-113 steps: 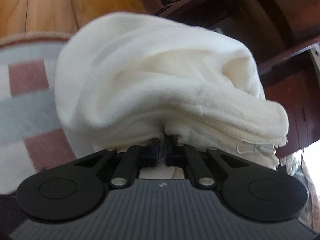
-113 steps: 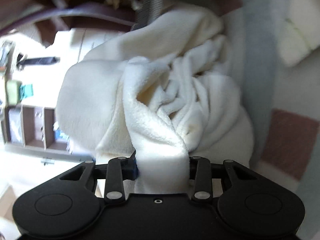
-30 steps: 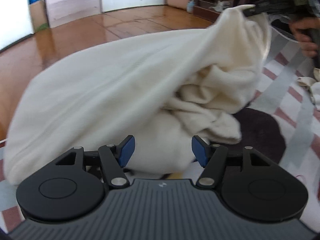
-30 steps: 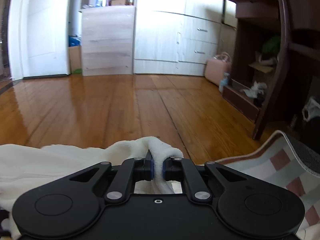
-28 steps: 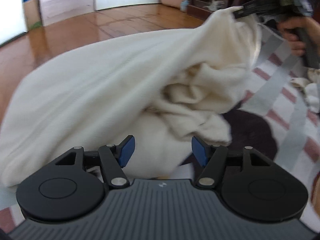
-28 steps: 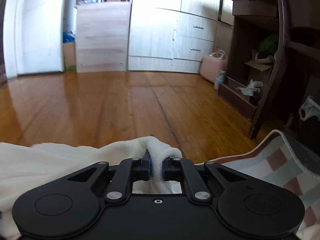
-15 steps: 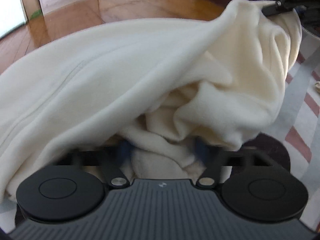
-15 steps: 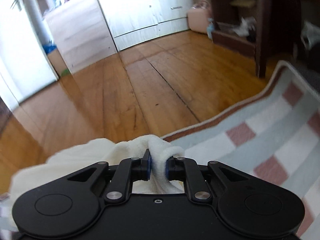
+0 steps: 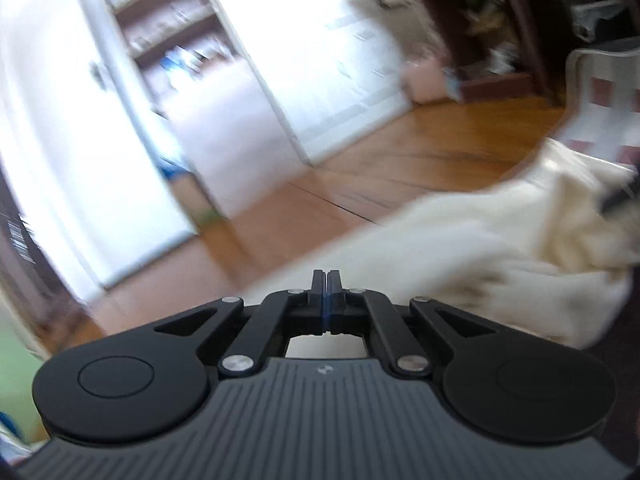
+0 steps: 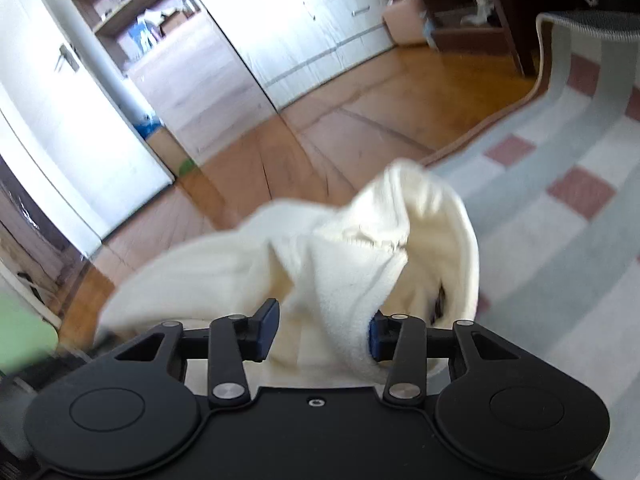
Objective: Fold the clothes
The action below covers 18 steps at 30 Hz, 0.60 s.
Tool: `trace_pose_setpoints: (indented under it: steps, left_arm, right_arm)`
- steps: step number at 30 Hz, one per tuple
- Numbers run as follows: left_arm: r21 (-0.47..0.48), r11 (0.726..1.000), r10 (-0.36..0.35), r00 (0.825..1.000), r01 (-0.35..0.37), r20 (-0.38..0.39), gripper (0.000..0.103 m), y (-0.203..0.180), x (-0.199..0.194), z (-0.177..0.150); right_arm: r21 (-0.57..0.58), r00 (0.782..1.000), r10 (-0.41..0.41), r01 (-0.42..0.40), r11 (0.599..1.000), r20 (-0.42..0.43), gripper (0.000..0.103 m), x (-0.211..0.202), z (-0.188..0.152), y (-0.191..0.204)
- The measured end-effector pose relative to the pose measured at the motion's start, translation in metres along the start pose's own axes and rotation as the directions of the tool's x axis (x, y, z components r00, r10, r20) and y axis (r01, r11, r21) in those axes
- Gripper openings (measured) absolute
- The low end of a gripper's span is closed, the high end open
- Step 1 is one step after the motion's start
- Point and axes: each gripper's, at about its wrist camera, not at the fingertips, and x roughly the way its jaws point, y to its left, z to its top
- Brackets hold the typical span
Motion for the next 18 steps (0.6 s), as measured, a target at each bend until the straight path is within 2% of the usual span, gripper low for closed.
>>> trace_pose_setpoints:
  steps: [2,5,7,9,10,11,13,15,18]
  left_arm:
    - [0.037,0.998,0.057,0.998,-0.058,0.015,0.000,0.018,-0.007,0.000]
    - [-0.039,0.998,-0.046,0.998,0.045,-0.038,0.000,0.035,-0.016,-0.012]
    - [-0.095,0.989,-0.121,0.990,0.114,-0.069,0.000,0.046,-0.022,-0.019]
    - [-0.116,0.978,-0.185,0.979,0.175,-0.090,0.003,0.038,-0.021,-0.027]
    - [-0.134,0.969,-0.223,0.970,0.210,-0.098,0.003,0.032,-0.023,-0.032]
    - [-0.175,0.950,-0.281,0.952,0.258,-0.119,0.004,0.024,-0.020,-0.035]
    - [-0.243,0.899,-0.409,0.897,0.364,-0.170,0.005,0.005,-0.013,-0.043]
    - [-0.275,0.867,-0.474,0.859,0.416,-0.193,0.007,-0.016,-0.008,-0.045]
    - [-0.267,0.861,-0.487,0.851,0.432,-0.196,0.019,-0.035,0.000,-0.040]
  right_arm:
    - [-0.019,0.999,-0.037,0.037,0.999,-0.004,0.048,-0.002,-0.002,0.002]
    - [-0.048,0.996,-0.092,0.092,0.995,-0.008,0.049,-0.006,-0.005,0.005]
    - [-0.067,0.992,-0.129,0.128,0.989,-0.010,0.049,-0.008,-0.007,0.007]
    - [-0.087,0.986,-0.166,0.164,0.983,-0.011,0.053,-0.010,-0.009,0.009]
    - [-0.096,0.983,-0.184,0.182,0.979,-0.011,0.058,-0.011,-0.010,0.010]
    - [-0.106,0.979,-0.202,0.200,0.974,-0.012,0.059,-0.012,-0.011,0.012]
    - [-0.125,0.971,-0.239,0.235,0.964,-0.011,0.059,-0.014,-0.013,0.014]
    - [-0.144,0.962,-0.275,0.270,0.952,-0.010,0.059,-0.017,-0.015,0.016]
    - [-0.095,0.988,-0.126,0.117,0.989,-0.089,0.059,-0.024,-0.020,0.018]
